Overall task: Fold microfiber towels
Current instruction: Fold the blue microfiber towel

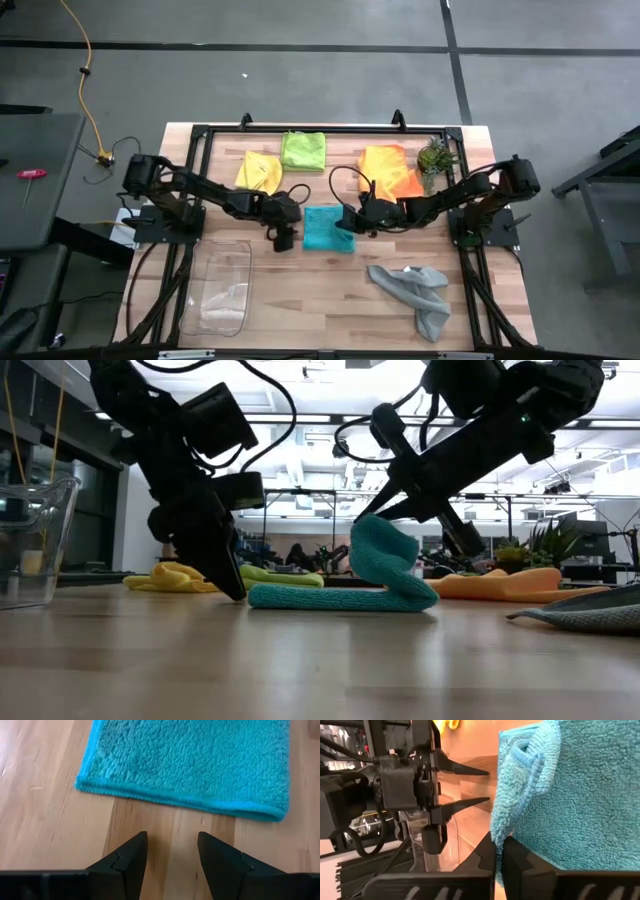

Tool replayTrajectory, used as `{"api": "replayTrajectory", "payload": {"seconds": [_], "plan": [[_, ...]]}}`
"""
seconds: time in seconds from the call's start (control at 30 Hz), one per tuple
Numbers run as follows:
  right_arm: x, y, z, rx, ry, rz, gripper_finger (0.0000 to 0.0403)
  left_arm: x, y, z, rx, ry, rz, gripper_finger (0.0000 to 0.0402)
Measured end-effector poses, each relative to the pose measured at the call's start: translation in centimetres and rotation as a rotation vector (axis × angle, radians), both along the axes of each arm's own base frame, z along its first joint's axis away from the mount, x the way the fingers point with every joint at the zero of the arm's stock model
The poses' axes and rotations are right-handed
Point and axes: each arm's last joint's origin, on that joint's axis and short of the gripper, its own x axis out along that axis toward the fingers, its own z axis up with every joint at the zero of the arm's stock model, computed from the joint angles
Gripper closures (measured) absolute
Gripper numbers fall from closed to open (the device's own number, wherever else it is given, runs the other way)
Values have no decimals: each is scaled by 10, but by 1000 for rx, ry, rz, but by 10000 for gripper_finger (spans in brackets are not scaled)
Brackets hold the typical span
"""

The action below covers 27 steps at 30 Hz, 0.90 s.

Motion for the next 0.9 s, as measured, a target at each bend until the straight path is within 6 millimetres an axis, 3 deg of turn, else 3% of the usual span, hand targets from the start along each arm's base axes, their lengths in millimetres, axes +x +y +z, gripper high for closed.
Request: {"api": "replayTrajectory", "payload": {"seconds": [0.23, 0.53, 0.7, 0.9], "plan": [[0, -1, 0, -11, -2, -23, 382, 2, 0, 0, 6, -23, -1, 236], [6, -2, 13, 3, -148, -75, 270, 2, 0, 1, 26, -26, 4, 236], [10, -11, 25, -50, -262, -78, 231, 3, 0, 1, 30, -29, 4, 236], [2, -25, 45, -209, -293, 101, 226, 2, 1, 1, 37, -26, 0, 236]]}}
